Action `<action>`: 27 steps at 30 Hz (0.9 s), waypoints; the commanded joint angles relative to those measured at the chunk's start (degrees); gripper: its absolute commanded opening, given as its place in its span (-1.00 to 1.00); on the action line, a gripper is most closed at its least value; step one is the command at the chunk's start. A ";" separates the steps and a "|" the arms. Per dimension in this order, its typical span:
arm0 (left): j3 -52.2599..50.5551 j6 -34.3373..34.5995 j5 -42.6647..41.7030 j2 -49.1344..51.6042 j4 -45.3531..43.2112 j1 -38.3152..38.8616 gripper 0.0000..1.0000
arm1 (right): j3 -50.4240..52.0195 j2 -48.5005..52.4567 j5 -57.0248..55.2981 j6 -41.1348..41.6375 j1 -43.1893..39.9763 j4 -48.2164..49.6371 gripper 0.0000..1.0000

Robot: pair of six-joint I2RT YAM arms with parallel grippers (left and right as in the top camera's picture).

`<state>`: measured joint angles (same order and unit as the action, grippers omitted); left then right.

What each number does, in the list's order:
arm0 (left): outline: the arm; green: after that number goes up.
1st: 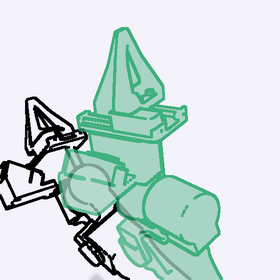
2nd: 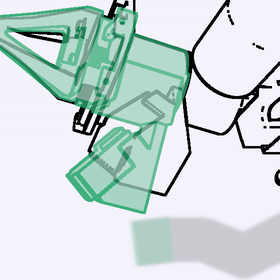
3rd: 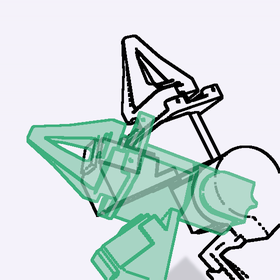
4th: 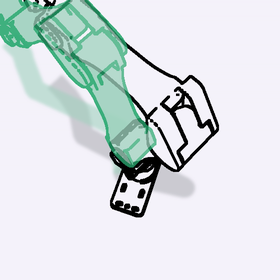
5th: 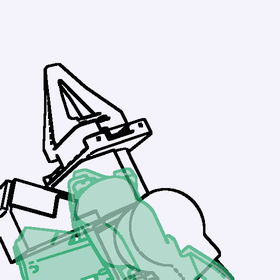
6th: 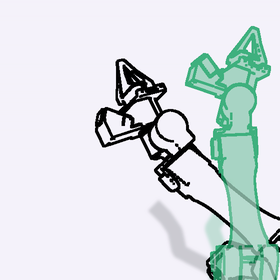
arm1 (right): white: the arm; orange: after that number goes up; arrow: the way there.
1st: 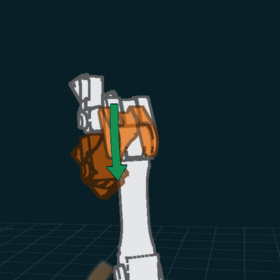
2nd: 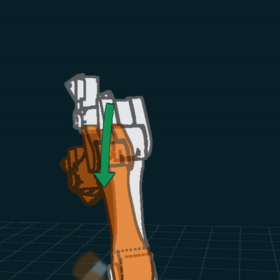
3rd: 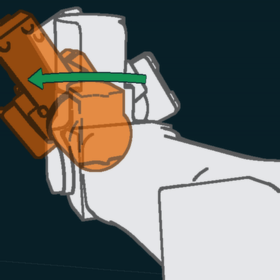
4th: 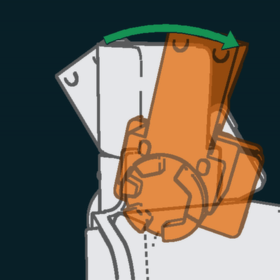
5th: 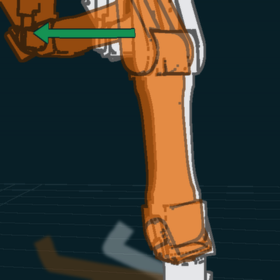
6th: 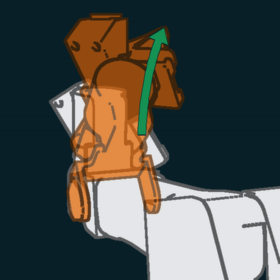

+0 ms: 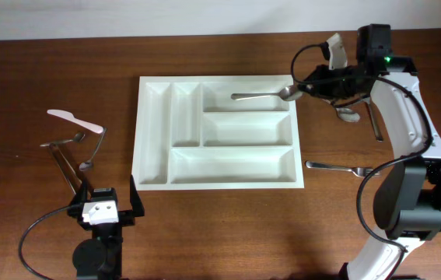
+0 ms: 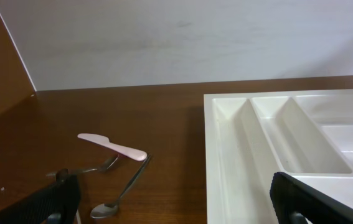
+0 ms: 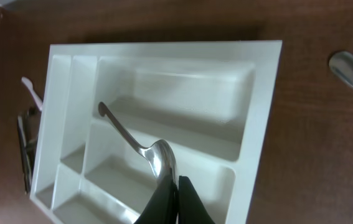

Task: Pack container
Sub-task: 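Lift the spoon and carry it left over the tray's top compartment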

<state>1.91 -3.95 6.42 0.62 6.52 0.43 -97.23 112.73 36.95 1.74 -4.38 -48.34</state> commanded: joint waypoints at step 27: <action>-0.37 -1.11 0.20 -0.26 -0.13 0.28 0.99 | -1.49 7.93 -3.15 3.89 4.96 4.33 0.11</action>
<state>1.91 -3.95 6.42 0.62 6.52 0.43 -97.51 120.44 33.65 5.78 0.84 -43.51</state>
